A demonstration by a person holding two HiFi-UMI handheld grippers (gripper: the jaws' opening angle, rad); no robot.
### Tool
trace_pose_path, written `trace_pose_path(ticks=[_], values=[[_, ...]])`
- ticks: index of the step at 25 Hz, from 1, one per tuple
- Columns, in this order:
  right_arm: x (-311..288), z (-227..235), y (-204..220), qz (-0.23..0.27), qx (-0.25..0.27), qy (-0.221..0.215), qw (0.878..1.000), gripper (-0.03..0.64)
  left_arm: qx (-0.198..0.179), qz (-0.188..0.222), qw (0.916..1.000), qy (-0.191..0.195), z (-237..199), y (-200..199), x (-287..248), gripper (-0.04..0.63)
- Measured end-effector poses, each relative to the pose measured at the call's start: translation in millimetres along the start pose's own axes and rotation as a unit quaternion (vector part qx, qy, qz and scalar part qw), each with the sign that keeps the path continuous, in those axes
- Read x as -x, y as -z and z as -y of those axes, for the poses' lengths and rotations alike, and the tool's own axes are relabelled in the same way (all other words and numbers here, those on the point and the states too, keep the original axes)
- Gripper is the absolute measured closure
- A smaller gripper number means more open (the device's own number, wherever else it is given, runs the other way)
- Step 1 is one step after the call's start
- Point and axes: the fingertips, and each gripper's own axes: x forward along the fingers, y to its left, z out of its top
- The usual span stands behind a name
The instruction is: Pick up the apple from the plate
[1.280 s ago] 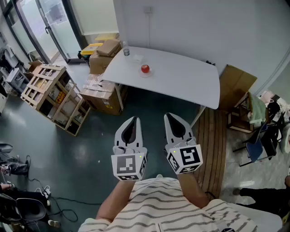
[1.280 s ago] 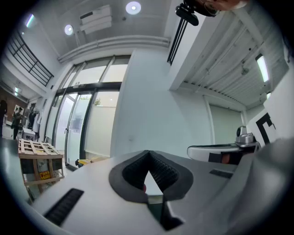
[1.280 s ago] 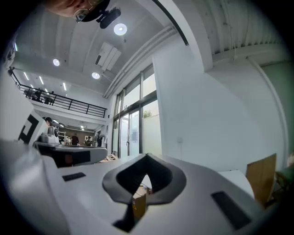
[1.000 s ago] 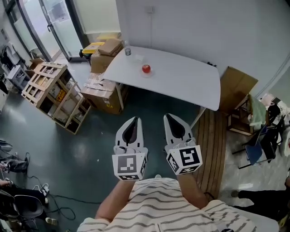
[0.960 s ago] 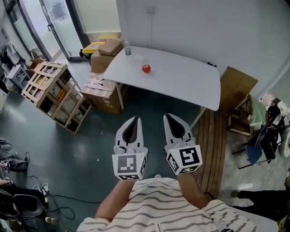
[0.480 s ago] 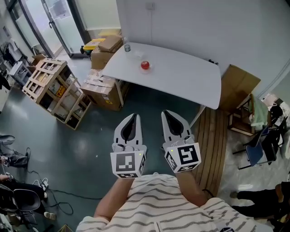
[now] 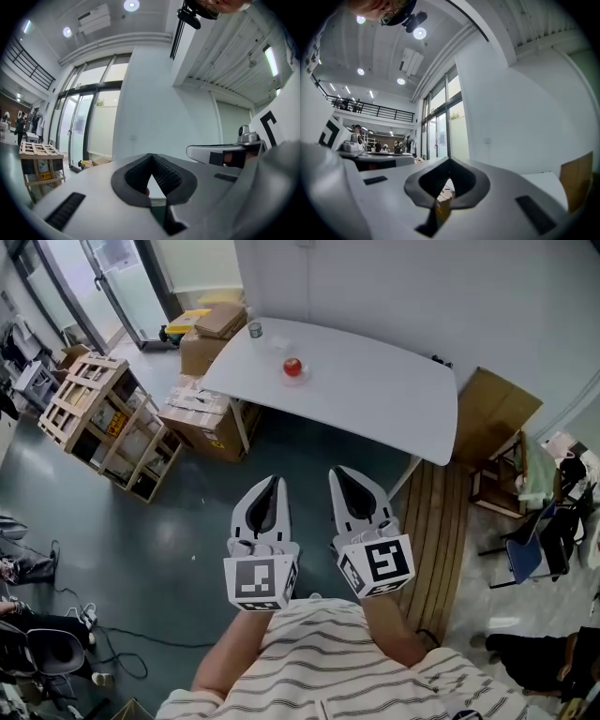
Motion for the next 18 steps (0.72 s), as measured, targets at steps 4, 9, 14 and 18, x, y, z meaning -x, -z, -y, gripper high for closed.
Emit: trace_pose_path(ticks=[4,9,14,18], values=[[-27,11,10,-0.003,-0.007,0.003,1.0,0.604,0.006,-0.005,1.0,0.005,-13,11,-27,0.591],[-78,30,12,-0.005,-0.003,0.017,1.0,0.604,0.02,-0.008,0.9997,0.014,-43,15,-78,0.591],[-138,46,6,-0.011,0.006,0.029,0.999,0.603,0.022,-0.007,0.9993,0.028,-75,8,-132,0.591],[-187,57,6,-0.012,0.005,0.039,0.999,0.604,0.023,-0.006,0.9989,0.04,-104,8,-178,0.591]])
